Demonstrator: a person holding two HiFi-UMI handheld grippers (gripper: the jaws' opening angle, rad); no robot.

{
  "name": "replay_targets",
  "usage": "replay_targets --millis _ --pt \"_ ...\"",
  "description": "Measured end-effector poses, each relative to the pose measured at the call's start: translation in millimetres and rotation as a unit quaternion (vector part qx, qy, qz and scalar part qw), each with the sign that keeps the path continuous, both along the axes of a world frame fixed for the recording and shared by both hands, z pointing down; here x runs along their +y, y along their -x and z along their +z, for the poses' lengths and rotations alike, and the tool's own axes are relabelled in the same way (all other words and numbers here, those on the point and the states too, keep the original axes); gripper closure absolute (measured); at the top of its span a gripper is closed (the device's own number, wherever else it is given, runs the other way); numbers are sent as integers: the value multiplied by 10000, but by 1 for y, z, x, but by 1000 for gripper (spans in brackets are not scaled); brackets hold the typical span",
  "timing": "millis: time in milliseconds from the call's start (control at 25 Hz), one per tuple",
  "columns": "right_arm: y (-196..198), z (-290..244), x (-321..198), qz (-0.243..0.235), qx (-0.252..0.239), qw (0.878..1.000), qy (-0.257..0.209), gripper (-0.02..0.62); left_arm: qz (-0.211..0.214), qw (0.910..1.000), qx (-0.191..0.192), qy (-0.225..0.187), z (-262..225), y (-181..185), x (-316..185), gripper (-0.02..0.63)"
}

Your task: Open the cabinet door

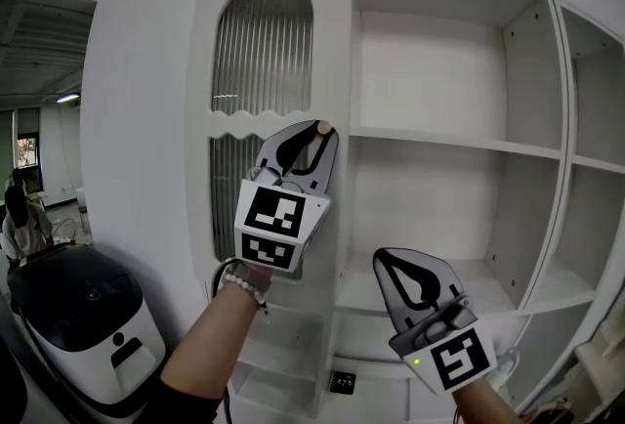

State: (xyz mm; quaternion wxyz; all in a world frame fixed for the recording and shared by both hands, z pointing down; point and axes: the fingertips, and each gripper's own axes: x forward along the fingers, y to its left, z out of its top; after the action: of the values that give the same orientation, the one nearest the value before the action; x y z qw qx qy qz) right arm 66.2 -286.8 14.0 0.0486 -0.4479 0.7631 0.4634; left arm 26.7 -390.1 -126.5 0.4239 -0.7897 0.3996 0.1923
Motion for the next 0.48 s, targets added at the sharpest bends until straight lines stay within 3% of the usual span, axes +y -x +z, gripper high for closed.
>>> replay_targets --millis 480 --pt "7 3 10 -56 -22 10000 30 595 40 10000 -50 51 1 7 13 535"
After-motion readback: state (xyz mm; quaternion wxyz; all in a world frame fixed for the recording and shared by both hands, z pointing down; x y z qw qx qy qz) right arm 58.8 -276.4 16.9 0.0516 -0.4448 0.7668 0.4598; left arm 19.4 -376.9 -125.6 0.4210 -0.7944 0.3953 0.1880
